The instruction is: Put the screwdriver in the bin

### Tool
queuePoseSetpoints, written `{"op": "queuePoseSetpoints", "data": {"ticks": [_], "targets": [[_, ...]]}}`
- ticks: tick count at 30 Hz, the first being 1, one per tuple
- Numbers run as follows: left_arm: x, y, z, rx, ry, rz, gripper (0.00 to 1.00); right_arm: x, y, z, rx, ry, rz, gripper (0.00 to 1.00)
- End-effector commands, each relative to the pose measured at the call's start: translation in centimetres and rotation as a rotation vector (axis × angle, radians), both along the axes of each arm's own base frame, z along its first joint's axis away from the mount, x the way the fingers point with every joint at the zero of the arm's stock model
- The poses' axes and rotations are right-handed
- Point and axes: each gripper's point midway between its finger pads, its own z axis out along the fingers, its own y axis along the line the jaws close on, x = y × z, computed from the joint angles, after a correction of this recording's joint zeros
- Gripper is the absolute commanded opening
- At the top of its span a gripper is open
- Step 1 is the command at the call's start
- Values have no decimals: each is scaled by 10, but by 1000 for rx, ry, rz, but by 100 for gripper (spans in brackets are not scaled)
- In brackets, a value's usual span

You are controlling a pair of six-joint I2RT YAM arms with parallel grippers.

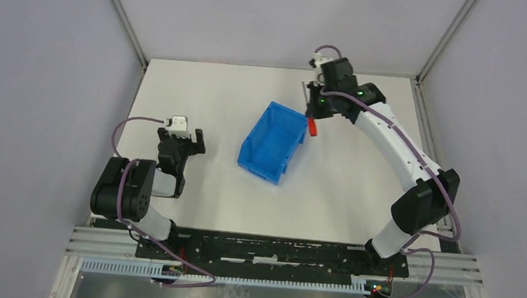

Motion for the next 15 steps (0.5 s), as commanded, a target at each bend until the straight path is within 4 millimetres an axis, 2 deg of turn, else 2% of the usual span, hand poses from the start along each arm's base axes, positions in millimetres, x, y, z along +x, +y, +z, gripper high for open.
{"op": "queuePoseSetpoints", "data": {"ticks": [1, 3, 7, 10, 15], "targets": [[4, -1, 15, -32, -54, -3, 100, 13, 101, 42, 194, -145, 103, 0], [4, -1, 15, -32, -54, -2, 100, 12, 120, 33, 229, -153, 106, 0], [4, -1, 15, -32, -54, -3, 100, 13, 140, -5, 272, -149, 59, 0], [4, -1, 16, -32, -55, -3, 100, 14, 145, -37, 229, -123, 32, 0], [4, -1, 15, -32, -54, -2, 100, 5, 153, -87, 198, -35, 37, 0]]}}
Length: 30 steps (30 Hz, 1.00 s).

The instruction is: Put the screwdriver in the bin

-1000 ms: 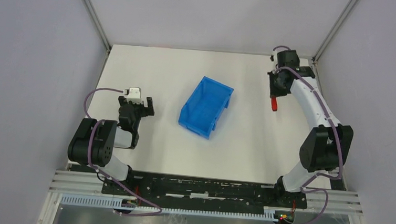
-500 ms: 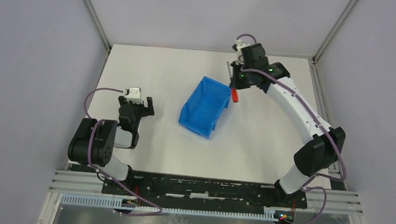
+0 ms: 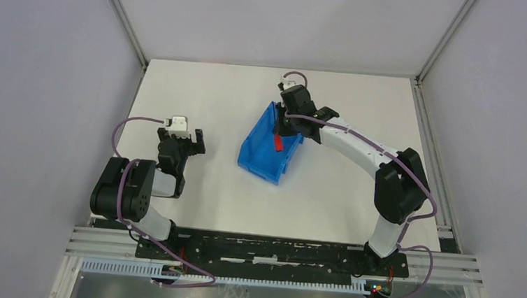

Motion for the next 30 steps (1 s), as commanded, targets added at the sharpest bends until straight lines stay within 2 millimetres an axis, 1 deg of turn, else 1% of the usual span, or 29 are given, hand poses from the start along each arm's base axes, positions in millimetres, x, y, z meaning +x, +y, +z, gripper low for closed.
{"op": "queuePoseSetpoints", "data": {"ticks": [1, 4, 6, 8, 11, 13, 16, 18, 20, 23, 25, 27, 28, 30], "targets": [[4, -1, 15, -32, -54, -3, 100, 5, 15, -20, 39, 0, -28, 0], [4, -1, 15, -32, -53, -2, 100, 3, 10, -45, 8, 34, -58, 0], [4, -1, 15, -32, -54, -4, 100, 1, 9, -58, 14, 50, -79, 4], [4, -1, 15, -32, -54, -3, 100, -1, 9, -68, 36, 60, -107, 14], [4, -1, 15, -32, -54, -4, 100, 0, 9, -78, 27, 76, -121, 26], [4, -2, 16, -32, -55, -4, 100, 1, 11, -80, 15, 85, -114, 31], [4, -1, 15, -32, -54, -3, 100, 6, 11, -76, 15, 68, -122, 38], [4, -1, 15, -32, -54, -4, 100, 10, 11, -66, 24, 46, -131, 39], [4, -1, 15, -32, -53, -4, 100, 14, 11, -51, 34, 11, -135, 39], [4, -1, 15, -32, -54, -3, 100, 20, 14, -20, 55, -46, -121, 40], [4, -1, 15, -32, -54, -3, 100, 22, 16, 8, 70, -93, -100, 41], [4, -1, 15, -32, -54, -4, 100, 23, 15, 44, 90, -161, -73, 44], [4, -1, 15, -32, -54, -3, 100, 23, 12, 62, 93, -203, -58, 47], [4, -1, 15, -32, -54, -4, 100, 21, 4, 96, 88, -284, -31, 58]]}}
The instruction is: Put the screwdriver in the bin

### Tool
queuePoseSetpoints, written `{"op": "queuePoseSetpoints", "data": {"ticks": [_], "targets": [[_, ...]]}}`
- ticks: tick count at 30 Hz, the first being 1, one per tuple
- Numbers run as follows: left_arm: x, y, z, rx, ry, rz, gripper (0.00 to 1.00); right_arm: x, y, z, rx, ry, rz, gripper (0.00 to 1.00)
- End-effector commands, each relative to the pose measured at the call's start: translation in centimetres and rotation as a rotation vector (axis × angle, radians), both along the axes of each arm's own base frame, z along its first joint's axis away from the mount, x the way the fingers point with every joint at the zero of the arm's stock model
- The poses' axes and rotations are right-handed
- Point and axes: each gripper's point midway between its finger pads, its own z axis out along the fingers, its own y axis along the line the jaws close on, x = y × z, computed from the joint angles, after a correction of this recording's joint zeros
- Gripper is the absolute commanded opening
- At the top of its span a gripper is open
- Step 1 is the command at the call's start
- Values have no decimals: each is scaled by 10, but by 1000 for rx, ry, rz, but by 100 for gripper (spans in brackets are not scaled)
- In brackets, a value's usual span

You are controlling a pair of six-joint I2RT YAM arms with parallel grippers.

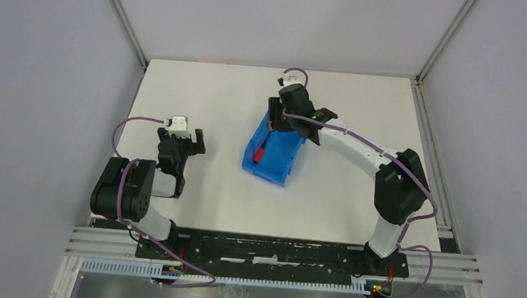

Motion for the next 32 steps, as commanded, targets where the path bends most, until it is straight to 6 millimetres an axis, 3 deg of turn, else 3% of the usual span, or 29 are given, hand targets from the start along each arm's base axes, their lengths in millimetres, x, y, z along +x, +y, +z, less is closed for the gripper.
{"op": "queuePoseSetpoints", "data": {"ticks": [1, 3, 4, 7, 11, 14, 16, 21, 23, 28, 32], "targets": [[4, -1, 15, -32, -54, -3, 100, 5, -11, 134, 64, -296, 55, 72], [4, -1, 16, -32, -55, -3, 100, 0, -27, 160, 58, -354, 70, 95], [4, -1, 15, -32, -54, -3, 100, -3, -36, 173, 58, -381, 79, 98], [4, -1, 15, -32, -54, -3, 100, -13, -69, 192, 24, -438, 91, 98], [4, -1, 16, -32, -55, -3, 100, -27, -134, 192, -75, -508, -31, 98], [4, -1, 15, -32, -54, -2, 100, -44, -187, 170, -149, -539, -167, 98], [4, -1, 15, -32, -54, -3, 100, -56, -212, 143, -190, -539, -234, 98], [4, -1, 15, -32, -54, -3, 100, -86, -260, 68, -295, -491, -374, 98], [4, -1, 16, -32, -55, -2, 100, -97, -269, 34, -307, -472, -398, 98], [4, -1, 15, -32, -54, -4, 100, -113, -279, -15, -302, -434, -431, 98], [4, -1, 15, -32, -54, -3, 100, -114, -281, -17, -280, -450, -458, 98]]}}
